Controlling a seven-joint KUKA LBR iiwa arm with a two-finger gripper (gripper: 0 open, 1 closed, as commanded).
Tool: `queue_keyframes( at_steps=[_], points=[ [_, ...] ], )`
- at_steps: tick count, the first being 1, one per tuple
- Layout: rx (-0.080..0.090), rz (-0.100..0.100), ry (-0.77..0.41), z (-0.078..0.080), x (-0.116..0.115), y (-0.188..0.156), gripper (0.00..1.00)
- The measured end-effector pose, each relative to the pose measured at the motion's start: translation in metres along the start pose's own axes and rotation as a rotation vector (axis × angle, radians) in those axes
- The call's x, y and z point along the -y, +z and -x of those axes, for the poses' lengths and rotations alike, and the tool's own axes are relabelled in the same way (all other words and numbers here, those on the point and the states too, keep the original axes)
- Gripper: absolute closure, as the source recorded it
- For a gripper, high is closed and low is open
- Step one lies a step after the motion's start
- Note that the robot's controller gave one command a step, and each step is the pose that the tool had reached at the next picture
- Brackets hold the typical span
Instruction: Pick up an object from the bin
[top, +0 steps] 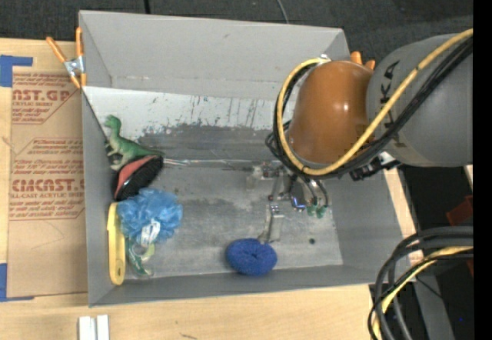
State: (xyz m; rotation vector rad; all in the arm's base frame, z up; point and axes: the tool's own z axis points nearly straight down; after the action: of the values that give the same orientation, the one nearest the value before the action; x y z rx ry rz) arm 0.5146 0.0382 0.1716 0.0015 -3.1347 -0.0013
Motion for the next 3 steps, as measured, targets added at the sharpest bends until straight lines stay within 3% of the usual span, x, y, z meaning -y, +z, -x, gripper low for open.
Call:
queue_keyframes(
  at_steps=[1,2,3],
  points=[
    [0.007,0.000,0.001,0.001,0.000,-0.004,0.00],
    [0.014,0.000,-0.039,-0.010,0.008,0.034,0.00],
    [0.008,-0.001,-0.119,-0.021,0.003,0.080,0.00]
  ],
)
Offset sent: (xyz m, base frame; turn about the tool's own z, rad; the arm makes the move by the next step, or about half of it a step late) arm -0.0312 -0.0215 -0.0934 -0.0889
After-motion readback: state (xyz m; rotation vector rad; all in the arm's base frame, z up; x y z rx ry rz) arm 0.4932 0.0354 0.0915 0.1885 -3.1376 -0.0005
